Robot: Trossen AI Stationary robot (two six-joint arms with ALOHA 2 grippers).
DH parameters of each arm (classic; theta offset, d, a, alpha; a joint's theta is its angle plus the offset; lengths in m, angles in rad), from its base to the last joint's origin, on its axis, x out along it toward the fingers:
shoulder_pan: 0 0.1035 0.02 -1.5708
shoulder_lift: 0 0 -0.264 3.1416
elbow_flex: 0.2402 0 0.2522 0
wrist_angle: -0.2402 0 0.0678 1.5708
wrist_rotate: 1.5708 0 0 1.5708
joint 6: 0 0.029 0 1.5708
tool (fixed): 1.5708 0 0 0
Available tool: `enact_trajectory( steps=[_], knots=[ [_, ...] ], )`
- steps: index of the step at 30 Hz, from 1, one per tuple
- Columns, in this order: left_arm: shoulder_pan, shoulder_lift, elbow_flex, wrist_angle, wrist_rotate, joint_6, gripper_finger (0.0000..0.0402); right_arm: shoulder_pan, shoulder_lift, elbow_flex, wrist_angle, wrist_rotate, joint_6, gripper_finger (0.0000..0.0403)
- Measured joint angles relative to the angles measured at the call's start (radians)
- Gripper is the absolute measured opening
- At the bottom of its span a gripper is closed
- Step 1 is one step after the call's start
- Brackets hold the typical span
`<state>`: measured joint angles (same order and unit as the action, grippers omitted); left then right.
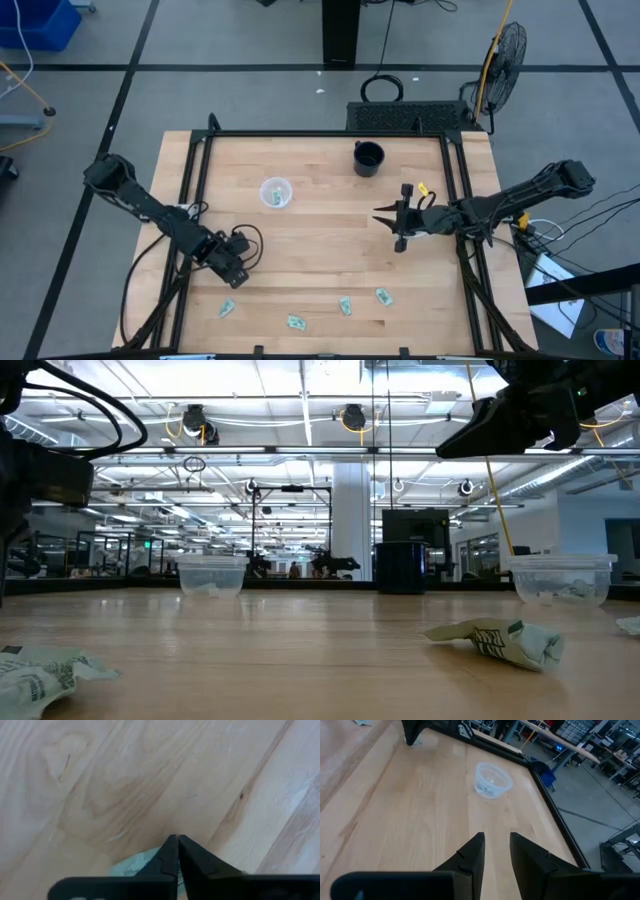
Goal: Pick and place items into bin
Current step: Put the white stevia packet into the left transparent bin
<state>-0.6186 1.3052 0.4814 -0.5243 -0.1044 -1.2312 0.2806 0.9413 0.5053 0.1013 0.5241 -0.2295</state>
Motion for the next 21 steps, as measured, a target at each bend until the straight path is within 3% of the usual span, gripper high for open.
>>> enact_trajectory(
  steps=[6, 11, 17, 21],
  knots=[
    [0.003, 0.004, 0.028, 0.0, -0.047, 0.114, 0.0005, 0.0, 0.0, 0.0, 0.0, 0.0, 0.006, 0.0084],
    [0.066, 0.005, 0.14, -0.003, -0.224, 0.305, 0.0004, -0.001, 0.0, 0.0, 0.004, -0.001, 0.023, 0.0084],
    [0.215, 0.005, 0.258, 0.011, -0.351, 0.638, 0.0006, -0.023, 0.0, 0.0, 0.022, -0.004, 0.063, 0.0084],
    [0.372, 0.006, 0.295, 0.005, -0.359, 0.843, 0.0003, -0.033, 0.0, 0.0, 0.036, -0.004, 0.064, 0.0084]
  ],
)
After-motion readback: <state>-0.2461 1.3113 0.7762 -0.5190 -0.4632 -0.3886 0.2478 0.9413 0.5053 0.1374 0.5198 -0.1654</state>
